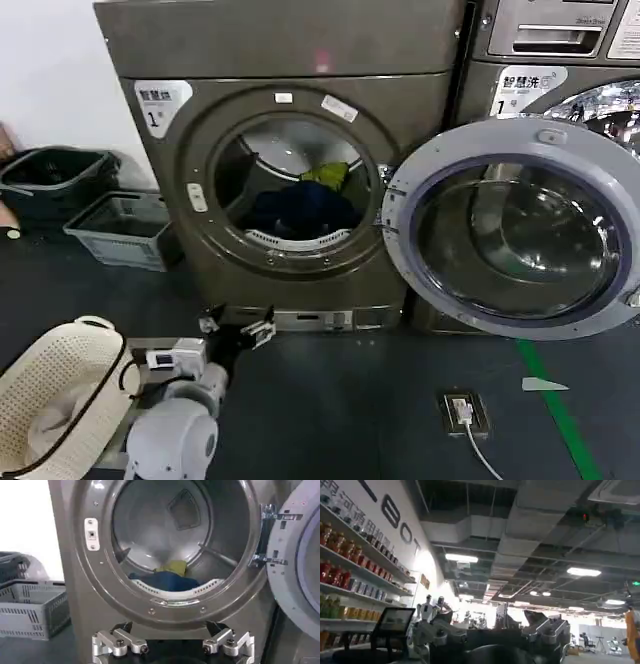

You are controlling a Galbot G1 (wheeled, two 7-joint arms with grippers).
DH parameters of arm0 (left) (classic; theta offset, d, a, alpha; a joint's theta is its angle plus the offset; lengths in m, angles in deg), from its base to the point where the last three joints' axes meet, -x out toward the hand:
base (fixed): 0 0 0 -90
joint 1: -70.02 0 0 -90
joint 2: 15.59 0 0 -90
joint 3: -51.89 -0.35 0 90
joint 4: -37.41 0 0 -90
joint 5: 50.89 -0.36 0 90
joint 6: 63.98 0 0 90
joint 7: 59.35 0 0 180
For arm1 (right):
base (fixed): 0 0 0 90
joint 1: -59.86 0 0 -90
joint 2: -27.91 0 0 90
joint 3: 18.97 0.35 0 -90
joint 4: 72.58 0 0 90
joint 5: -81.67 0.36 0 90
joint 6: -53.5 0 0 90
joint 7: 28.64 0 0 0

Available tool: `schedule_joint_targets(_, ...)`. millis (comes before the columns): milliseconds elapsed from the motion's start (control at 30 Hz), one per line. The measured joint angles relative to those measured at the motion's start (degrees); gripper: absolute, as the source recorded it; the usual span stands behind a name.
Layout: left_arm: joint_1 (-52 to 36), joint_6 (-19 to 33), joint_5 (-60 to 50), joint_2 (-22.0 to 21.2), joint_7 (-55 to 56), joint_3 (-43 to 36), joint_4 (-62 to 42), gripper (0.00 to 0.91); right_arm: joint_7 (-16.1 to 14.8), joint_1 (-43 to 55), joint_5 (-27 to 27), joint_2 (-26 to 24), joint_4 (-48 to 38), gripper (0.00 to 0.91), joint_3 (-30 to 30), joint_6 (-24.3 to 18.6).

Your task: Grasp the clothes from the dryer.

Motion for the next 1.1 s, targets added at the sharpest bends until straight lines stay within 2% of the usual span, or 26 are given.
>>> schedule_joint_targets(300, 0.59, 0.0, -0.19, 0.03, -0.04, 0.01, 0.12, 0.907, 0.0, 0.18, 0.03, 0.02, -0.27, 0.907, -0.32, -0.46)
schedule_joint_targets(1100, 1.0, 0.0, -0.88, 0.1, -0.51, -0.03, 0.61, 0.907, 1.91, 0.2, 2.76, 0.03, -2.24, 0.907, 0.16, -5.32)
